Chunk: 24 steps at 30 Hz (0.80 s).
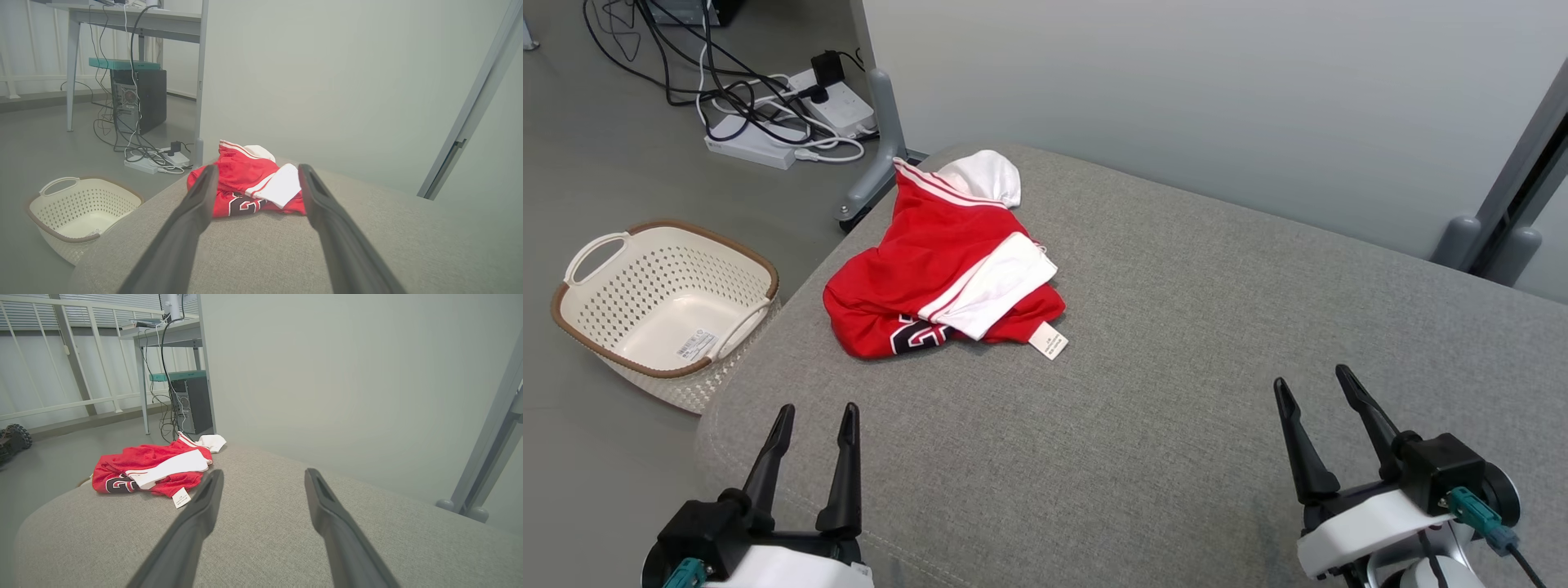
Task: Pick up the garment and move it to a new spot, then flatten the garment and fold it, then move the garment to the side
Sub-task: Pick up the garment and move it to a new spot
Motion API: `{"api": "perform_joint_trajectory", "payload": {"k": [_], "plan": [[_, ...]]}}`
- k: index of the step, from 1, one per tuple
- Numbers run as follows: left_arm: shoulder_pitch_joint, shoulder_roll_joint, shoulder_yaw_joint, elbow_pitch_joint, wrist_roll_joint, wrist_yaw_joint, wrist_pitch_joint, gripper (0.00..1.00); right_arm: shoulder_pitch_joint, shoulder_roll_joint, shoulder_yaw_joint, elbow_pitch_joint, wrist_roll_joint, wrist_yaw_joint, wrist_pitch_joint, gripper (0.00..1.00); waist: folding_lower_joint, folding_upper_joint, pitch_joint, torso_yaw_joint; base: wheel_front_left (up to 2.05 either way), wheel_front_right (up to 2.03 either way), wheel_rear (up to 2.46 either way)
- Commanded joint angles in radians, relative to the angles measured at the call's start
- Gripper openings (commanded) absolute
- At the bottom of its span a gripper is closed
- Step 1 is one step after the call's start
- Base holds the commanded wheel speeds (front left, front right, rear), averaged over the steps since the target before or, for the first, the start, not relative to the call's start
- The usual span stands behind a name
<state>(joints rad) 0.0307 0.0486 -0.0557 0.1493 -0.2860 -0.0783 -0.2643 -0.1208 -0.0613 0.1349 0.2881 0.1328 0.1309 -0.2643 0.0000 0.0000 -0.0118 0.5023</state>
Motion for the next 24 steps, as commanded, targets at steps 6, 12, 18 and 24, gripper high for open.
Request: {"api": "perform_joint_trajectory", "payload": {"k": [6, 12, 18, 24], "plan": [[-0.013, 0.004, 0.008, 0.028, 0.022, -0.019, 0.001, 1.00, 0.015, -0.018, -0.012, -0.024, -0.018, 0.000, 0.000, 1.00, 0.0000, 0.0000, 0.017, -0.002, 0.00, 0.00, 0.00], [-0.097, 0.005, 0.019, 0.074, 0.029, -0.042, 0.001, 1.00, -0.006, -0.049, -0.033, -0.077, -0.040, 0.000, 0.000, 1.00, 0.0000, 0.0000, 0.098, -0.011, 0.00, 0.00, 0.00], [-0.246, 0.056, 0.038, 0.159, 0.013, -0.053, 0.001, 1.00, -0.062, -0.087, -0.011, -0.136, -0.044, 0.000, 0.000, 1.00, 0.0000, 0.0000, 0.217, -0.067, 0.00, 0.00, 0.00], [-0.418, 0.155, -0.030, 0.323, -0.040, -0.052, 0.016, 1.00, -0.113, -0.125, 0.020, -0.165, -0.062, 0.000, 0.000, 1.00, 0.0000, 0.0000, 0.305, -0.124, 0.00, 0.00, 0.00]]}}
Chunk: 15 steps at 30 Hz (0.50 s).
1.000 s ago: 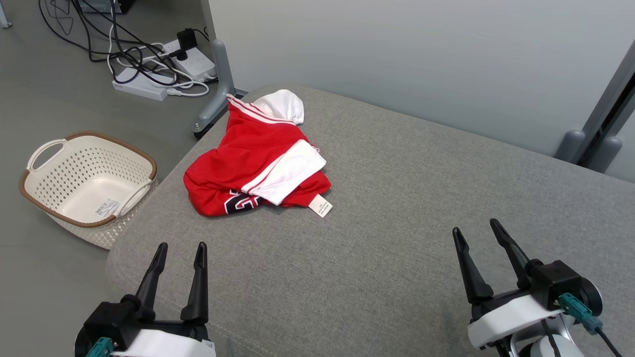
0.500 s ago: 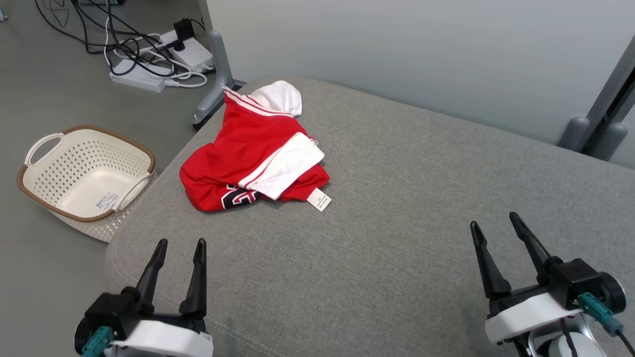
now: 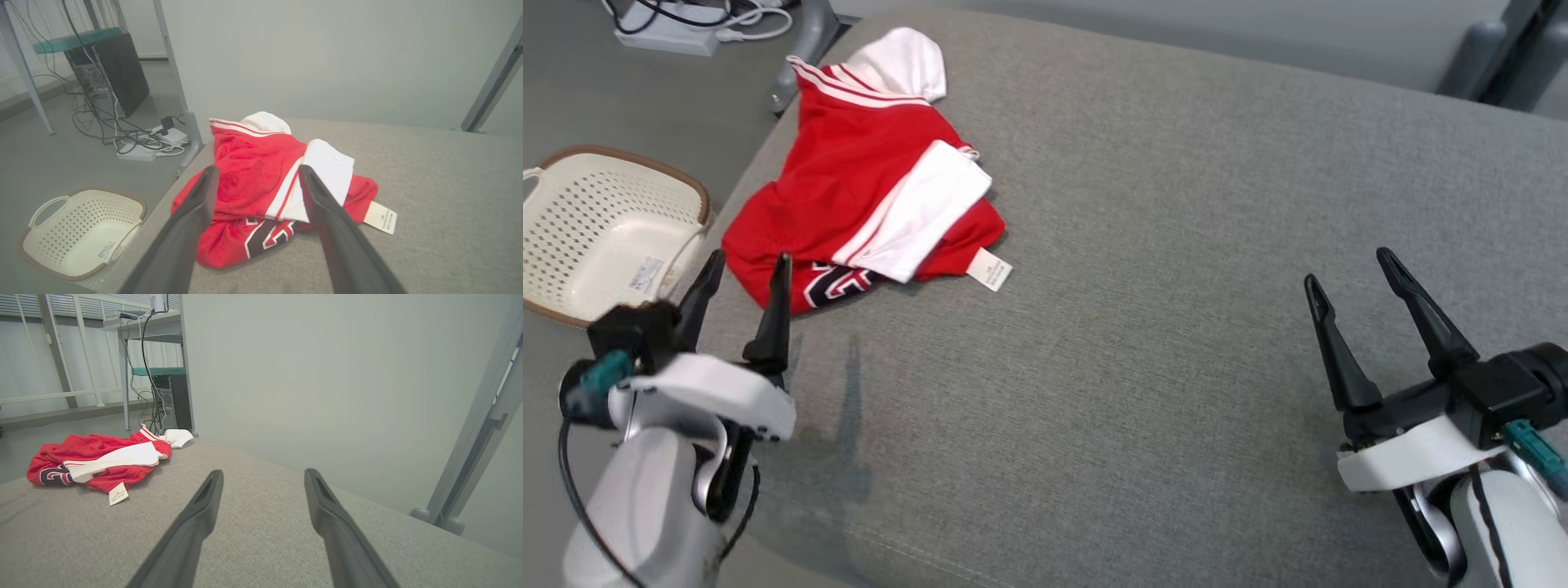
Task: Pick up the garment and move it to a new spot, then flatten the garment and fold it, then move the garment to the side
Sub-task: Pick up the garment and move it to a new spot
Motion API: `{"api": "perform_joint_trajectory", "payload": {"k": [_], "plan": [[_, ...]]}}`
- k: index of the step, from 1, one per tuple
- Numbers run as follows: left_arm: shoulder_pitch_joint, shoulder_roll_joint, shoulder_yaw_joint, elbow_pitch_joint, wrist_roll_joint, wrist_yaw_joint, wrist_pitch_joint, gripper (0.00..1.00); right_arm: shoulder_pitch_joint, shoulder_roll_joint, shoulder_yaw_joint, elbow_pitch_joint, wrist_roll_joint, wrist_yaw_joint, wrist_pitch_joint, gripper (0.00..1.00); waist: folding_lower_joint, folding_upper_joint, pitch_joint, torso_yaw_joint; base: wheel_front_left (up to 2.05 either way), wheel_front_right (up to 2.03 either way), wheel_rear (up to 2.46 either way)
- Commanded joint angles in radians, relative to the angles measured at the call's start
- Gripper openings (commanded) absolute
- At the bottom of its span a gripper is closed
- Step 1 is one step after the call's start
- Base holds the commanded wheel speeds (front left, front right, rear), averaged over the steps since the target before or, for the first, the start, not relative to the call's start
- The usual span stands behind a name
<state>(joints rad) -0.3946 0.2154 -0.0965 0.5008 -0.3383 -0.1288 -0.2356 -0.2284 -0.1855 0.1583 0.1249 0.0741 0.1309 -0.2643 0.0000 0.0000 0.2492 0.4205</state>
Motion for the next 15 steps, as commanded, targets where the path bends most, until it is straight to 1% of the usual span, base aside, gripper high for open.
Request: {"api": "perform_joint_trajectory", "payload": {"k": [1, 3, 5, 8, 10, 12, 15], "plan": [[-0.031, 0.003, -0.011, 0.007, -0.014, -0.002, 0.012, 1.00, -0.015, -0.009, -0.001, -0.007, -0.005, 0.000, 0.000, 1.00, 0.0000, 0.0000, 0.060, -0.052, 0.00, 0.00, 0.00], [-0.098, 0.052, -0.080, 0.071, -0.059, -0.001, 0.090, 1.00, -0.034, -0.016, 0.000, -0.021, -0.004, 0.000, 0.000, 1.00, 0.0000, 0.0000, 0.091, -0.076, 0.00, 0.00, 0.00], [-0.173, 0.091, -0.111, 0.116, -0.125, -0.001, 0.155, 1.00, -0.058, -0.022, -0.009, -0.043, -0.003, 0.000, 0.000, 1.00, 0.0000, 0.0000, 0.124, -0.099, 0.00, 0.00, 0.00], [-0.265, 0.153, -0.177, 0.170, -0.158, -0.001, 0.227, 1.00, -0.090, -0.035, -0.015, -0.072, -0.007, 0.000, 0.000, 1.00, 0.0000, 0.0000, 0.168, -0.132, 0.00, 0.00, 0.00], [-0.320, 0.188, -0.214, 0.208, -0.162, -0.001, 0.253, 1.00, -0.108, -0.039, -0.017, -0.087, -0.001, 0.000, 0.000, 1.00, 0.0000, 0.0000, 0.190, -0.152, 0.00, 0.00, 0.00], [-0.373, 0.215, -0.248, 0.248, -0.159, -0.001, 0.274, 1.00, -0.126, -0.035, -0.025, -0.106, 0.008, 0.000, 0.000, 1.00, 0.0000, 0.0000, 0.209, -0.171, 0.00, 0.00, 0.00], [-0.432, 0.223, -0.286, 0.315, -0.197, -0.001, 0.341, 1.00, -0.143, -0.024, -0.032, -0.139, 0.025, 0.000, 0.000, 1.00, 0.0000, 0.0000, 0.234, -0.194, 0.00, 0.00, 0.00]]}}
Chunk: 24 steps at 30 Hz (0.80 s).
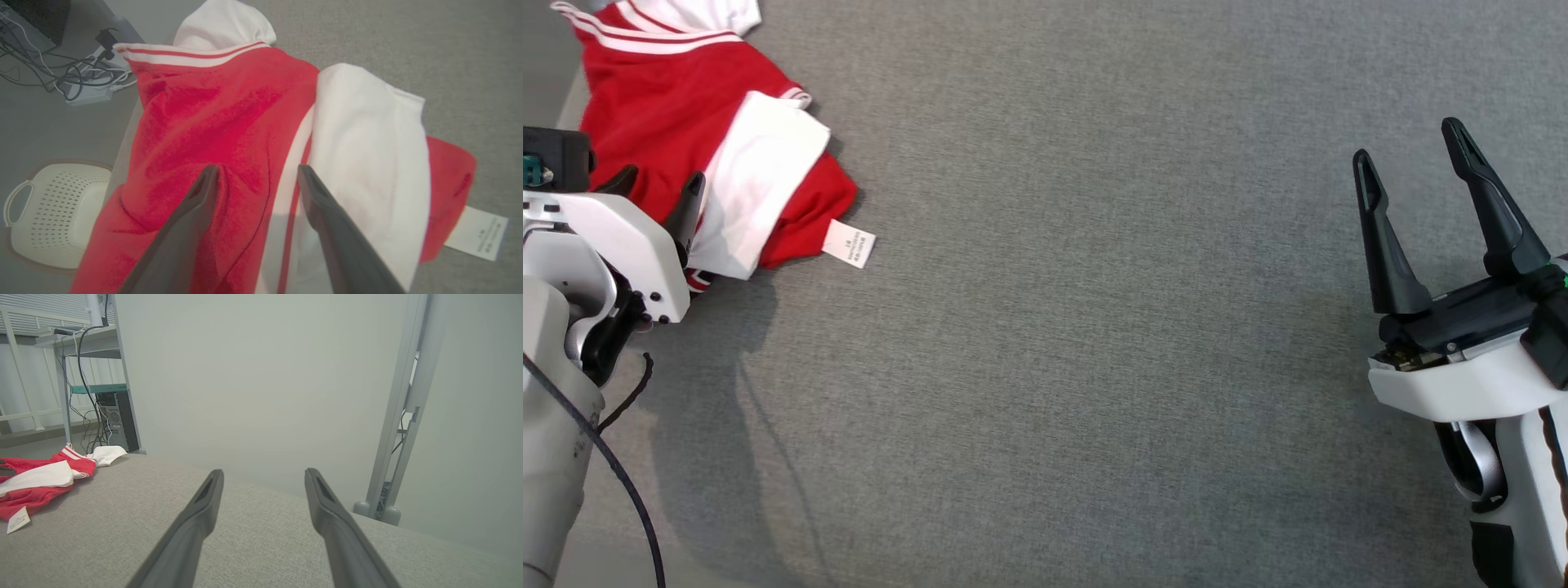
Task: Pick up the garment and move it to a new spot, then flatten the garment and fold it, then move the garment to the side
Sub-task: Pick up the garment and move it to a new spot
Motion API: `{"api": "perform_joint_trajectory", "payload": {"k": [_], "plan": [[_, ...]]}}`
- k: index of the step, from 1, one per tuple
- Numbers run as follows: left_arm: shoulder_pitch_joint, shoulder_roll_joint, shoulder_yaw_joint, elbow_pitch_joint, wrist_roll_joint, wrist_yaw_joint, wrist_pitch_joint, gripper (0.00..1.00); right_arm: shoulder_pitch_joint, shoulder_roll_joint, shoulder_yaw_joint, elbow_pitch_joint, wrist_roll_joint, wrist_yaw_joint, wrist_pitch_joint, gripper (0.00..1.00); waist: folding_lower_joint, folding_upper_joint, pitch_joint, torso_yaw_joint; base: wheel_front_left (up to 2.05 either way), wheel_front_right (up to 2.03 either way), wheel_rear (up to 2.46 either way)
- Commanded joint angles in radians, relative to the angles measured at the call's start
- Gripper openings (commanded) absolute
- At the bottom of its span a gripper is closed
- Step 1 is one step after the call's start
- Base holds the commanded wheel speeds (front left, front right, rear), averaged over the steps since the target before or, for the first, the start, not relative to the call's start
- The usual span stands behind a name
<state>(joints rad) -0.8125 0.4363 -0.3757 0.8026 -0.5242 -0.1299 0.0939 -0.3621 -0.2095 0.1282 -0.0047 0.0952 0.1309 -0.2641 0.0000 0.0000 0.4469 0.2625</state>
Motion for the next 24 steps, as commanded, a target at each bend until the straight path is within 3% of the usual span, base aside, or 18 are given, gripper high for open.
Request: {"api": "perform_joint_trajectory", "payload": {"k": [1, 5, 15, 16, 17, 18, 24], "plan": [[-0.033, 0.005, -0.018, 0.034, -0.029, 0.000, 0.041, 1.00, -0.013, 0.000, -0.001, -0.017, 0.008, 0.000, 0.000, 1.00, 0.0000, 0.0000, 0.042, -0.043, 0.00, 0.00, 0.00], [-0.102, 0.028, -0.071, 0.129, -0.080, 0.000, 0.155, 1.00, -0.029, 0.008, 0.010, -0.048, 0.009, 0.000, 0.000, 1.00, 0.0000, 0.0000, 0.066, -0.071, 0.00, 0.00, 0.00], [-0.149, 0.023, -0.124, 0.272, -0.154, 0.000, 0.279, 1.00, -0.038, 0.017, 0.007, -0.060, 0.006, 0.000, 0.000, 1.00, 0.0000, 0.0000, 0.088, -0.108, 0.00, 0.00, 0.00], [-0.149, 0.017, -0.127, 0.281, -0.165, 0.000, 0.293, 0.68, -0.037, 0.018, 0.006, -0.061, 0.003, 0.000, 0.000, 1.00, 0.0000, 0.0000, 0.089, -0.110, 0.00, 0.00, 0.00], [-0.148, 0.011, -0.135, 0.282, -0.175, 0.000, 0.308, 0.29, -0.035, 0.019, 0.005, -0.060, -0.001, 0.000, 0.000, 1.00, 0.0000, 0.0000, 0.089, -0.111, 0.00, 0.00, 0.00], [-0.148, 0.010, -0.142, 0.276, -0.185, 0.000, 0.311, 0.00, -0.034, 0.019, 0.006, -0.060, -0.005, 0.000, 0.000, 1.00, 0.0000, 0.0000, 0.089, -0.113, 0.00, 0.00, 0.00], [-0.140, 0.034, -0.162, 0.271, -0.202, 0.000, 0.254, 0.00, -0.031, 0.026, 0.005, -0.051, -0.009, 0.000, 0.000, 1.00, 0.0000, 0.0000, 0.074, -0.116, 0.00, 0.00, 0.00]]}}
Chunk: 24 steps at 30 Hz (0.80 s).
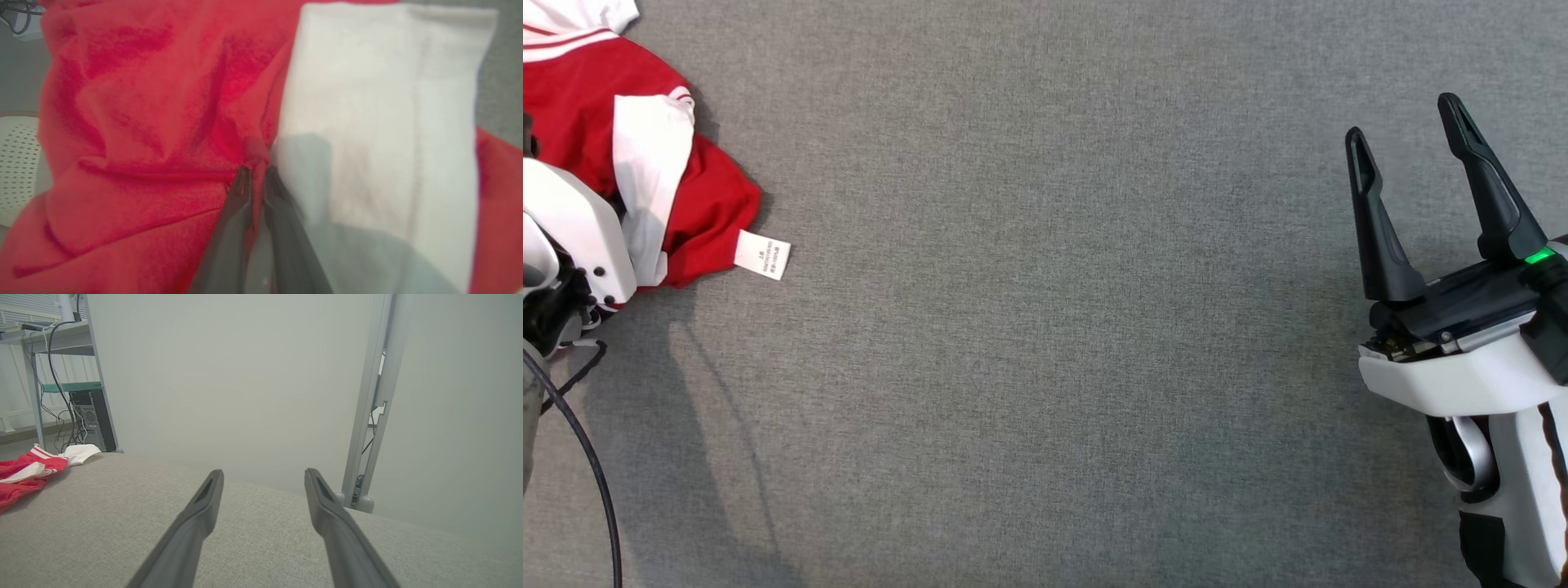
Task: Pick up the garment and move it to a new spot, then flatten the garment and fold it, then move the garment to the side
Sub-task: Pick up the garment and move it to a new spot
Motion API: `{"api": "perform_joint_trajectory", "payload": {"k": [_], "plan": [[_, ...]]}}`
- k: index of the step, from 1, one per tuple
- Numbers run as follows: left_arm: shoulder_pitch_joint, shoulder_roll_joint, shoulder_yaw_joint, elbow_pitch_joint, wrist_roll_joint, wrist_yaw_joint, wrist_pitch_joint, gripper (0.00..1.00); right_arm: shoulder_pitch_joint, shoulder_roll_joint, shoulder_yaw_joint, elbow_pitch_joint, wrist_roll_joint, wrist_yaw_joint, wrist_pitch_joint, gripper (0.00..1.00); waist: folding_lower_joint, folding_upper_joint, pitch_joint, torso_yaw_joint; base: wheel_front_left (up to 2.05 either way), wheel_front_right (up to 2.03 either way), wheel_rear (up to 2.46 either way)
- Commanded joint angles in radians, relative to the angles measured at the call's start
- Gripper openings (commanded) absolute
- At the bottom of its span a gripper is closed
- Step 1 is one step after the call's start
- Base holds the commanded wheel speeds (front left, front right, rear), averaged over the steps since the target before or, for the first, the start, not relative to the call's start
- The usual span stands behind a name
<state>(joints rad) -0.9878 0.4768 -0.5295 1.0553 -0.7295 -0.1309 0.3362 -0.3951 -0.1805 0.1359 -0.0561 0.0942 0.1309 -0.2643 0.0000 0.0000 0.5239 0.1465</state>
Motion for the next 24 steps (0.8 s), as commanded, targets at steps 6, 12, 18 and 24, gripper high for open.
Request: {"api": "perform_joint_trajectory", "payload": {"k": [6, 12, 18, 24], "plan": [[0.010, 0.005, -0.012, 0.008, 0.010, 0.001, -0.143, 0.00, 0.011, 0.016, 0.000, 0.017, 0.000, 0.000, 0.000, 1.00, 0.0000, 0.0000, -0.059, 0.007, 0.00, 0.00, 0.00], [0.006, -0.011, -0.002, -0.019, 0.011, 0.001, -0.364, 0.00, 0.022, 0.034, 0.008, 0.038, 0.005, 0.000, 0.000, 1.00, 0.0000, 0.0000, -0.143, 0.008, 0.00, 0.00, 0.00], [-0.001, -0.022, 0.002, -0.065, 0.035, 0.001, -0.561, 0.00, 0.050, 0.053, -0.009, 0.057, 0.017, 0.000, 0.000, 1.00, 0.0000, 0.0000, -0.238, -0.001, 0.00, 0.00, 0.00], [0.010, -0.042, 0.019, -0.181, 0.056, 0.001, -0.602, 0.00, 0.083, 0.073, -0.022, 0.074, 0.025, 0.000, 0.000, 1.00, 0.0000, 0.0000, -0.317, -0.017, 0.00, 0.00, 0.00]]}}
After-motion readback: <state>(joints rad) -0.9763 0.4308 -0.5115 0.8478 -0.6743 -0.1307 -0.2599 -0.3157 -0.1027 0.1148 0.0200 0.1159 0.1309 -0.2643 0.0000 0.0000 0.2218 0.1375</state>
